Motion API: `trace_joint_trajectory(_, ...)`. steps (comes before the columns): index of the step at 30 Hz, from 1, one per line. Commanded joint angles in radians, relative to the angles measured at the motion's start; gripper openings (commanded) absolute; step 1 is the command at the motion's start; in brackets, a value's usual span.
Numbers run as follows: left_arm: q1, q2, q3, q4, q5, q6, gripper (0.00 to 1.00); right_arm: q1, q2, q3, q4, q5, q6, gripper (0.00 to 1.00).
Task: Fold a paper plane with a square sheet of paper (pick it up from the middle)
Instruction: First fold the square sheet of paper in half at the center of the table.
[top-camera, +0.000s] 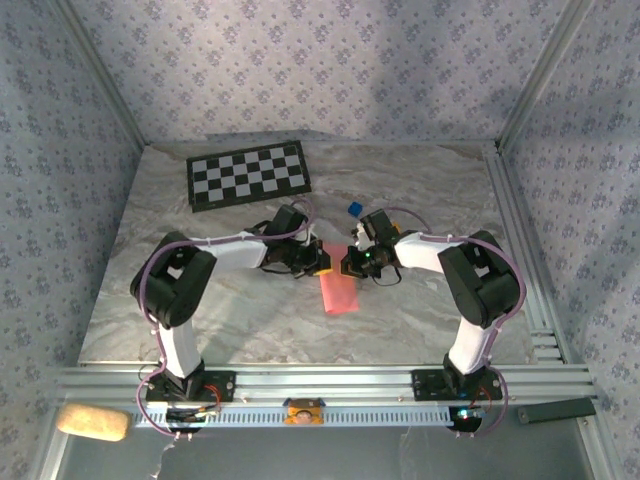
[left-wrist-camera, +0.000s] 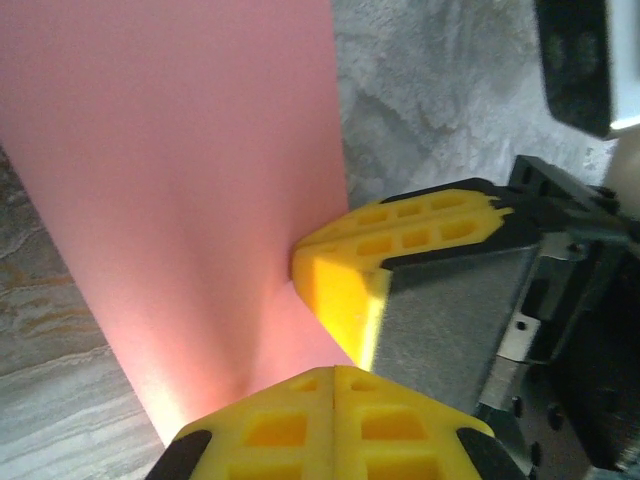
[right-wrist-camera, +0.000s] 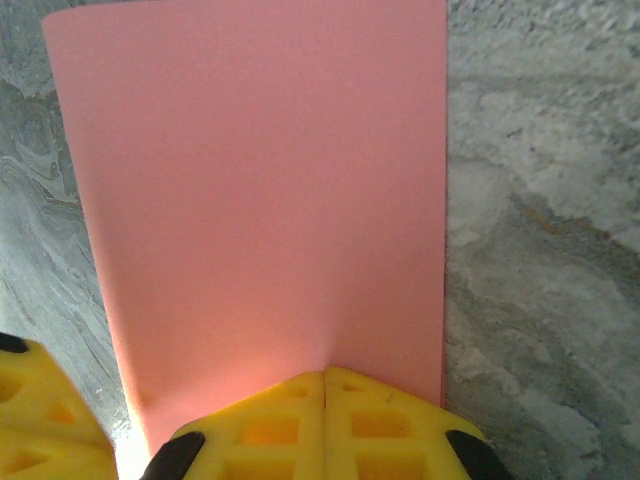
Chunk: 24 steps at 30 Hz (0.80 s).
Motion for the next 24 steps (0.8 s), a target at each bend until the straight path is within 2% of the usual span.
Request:
trace_joint_trajectory(1, -0.006, 0.033, -0.023, -0.014, -0.018, 0.033, 0.00, -0.010, 0.040, -0.045, -0.088, 0.098, 0.014, 0.00)
trace_joint_trajectory(12, -0.004, 0.095, -0.086, -0.067, -0.142, 0.104, 0.00, 0.001, 0.039, -0.068, -0.077, 0.110, 0.021, 0.00)
trace_joint_trajectory(19, -0.005, 0.006, -0.036, -0.108, -0.115, 0.076, 0.00, 0.003, 0.029, -0.078, -0.073, 0.124, 0.057, 0.00)
trace_joint_trajectory(24, -0.011, -0.046, -0.018, -0.076, -0.058, -0.011, 0.00, 0.003, 0.020, -0.086, -0.069, 0.129, 0.073, 0.00)
